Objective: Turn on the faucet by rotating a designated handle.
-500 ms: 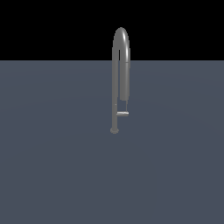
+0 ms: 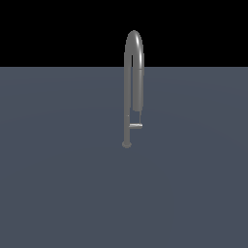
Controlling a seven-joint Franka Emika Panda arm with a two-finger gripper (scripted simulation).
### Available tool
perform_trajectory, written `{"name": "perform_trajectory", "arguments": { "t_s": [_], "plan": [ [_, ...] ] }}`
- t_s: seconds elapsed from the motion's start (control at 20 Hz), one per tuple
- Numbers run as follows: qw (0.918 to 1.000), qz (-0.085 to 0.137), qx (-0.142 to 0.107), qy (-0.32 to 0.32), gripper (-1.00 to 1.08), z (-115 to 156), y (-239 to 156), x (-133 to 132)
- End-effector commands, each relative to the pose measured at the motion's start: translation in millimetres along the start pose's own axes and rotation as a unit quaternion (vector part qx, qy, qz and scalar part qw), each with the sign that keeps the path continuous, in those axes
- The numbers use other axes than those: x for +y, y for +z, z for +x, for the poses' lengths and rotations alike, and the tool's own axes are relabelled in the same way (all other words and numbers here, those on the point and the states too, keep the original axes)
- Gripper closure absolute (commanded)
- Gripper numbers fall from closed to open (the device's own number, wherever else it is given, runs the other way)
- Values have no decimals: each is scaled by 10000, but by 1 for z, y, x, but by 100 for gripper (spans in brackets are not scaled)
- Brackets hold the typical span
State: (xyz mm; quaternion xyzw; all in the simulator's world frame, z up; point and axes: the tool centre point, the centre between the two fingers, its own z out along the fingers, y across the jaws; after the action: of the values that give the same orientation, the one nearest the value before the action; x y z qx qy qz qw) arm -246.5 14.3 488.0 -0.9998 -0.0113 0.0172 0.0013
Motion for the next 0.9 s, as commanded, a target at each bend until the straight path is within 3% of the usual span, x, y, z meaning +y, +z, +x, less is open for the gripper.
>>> {"name": "perform_trajectory", "arguments": {
  "t_s": [0.0, 0.45, 0.85],
  "plan": [
    [9999, 62, -70, 63, 108, 6, 1, 0],
    [9964, 468, -518, 472, 108, 42, 7, 2],
    [9843, 981, -1082, 987, 108, 86, 20, 8]
  ]
}}
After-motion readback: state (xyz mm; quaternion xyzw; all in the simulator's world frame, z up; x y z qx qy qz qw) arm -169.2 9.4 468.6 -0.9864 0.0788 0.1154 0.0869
